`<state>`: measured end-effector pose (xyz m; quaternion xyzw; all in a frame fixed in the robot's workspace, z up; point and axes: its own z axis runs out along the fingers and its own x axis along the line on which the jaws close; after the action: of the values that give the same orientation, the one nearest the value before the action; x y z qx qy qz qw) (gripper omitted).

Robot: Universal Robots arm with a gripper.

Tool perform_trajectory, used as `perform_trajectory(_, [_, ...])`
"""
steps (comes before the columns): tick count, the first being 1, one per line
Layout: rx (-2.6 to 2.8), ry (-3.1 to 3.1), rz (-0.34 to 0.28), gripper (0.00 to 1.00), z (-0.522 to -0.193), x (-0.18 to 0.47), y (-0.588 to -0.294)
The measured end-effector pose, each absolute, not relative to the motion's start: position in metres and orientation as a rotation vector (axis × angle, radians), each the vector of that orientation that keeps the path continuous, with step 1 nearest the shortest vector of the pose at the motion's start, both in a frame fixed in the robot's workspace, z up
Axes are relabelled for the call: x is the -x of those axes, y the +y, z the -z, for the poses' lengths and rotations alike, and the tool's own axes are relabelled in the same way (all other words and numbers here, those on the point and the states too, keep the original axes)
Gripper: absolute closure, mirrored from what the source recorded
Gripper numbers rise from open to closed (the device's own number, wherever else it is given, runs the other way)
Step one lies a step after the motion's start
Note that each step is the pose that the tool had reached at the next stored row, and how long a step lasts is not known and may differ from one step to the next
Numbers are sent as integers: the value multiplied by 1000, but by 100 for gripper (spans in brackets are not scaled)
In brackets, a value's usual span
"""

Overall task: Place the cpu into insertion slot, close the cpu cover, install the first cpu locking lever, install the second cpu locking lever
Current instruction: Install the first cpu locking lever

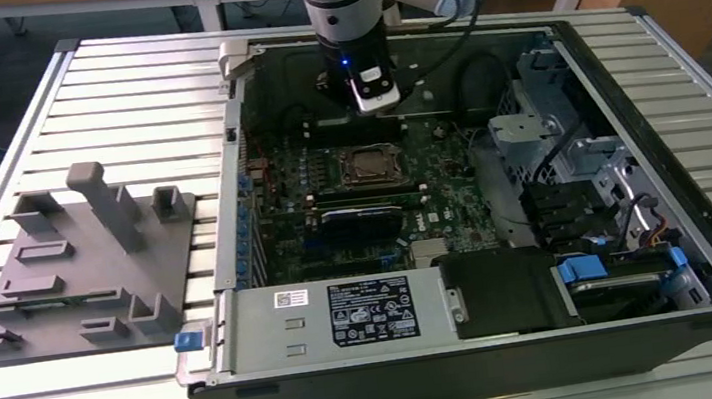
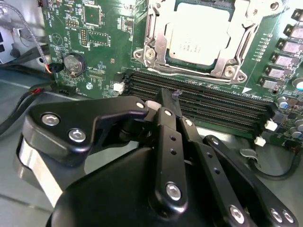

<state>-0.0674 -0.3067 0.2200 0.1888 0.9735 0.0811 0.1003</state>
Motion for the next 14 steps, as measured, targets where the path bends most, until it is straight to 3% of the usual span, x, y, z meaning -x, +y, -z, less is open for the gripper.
perform_trajectory(7, [-561, 2894, -223, 89, -220, 67, -307])
perform_trajectory(14, [-562, 2922, -144, 89, -219, 67, -307])
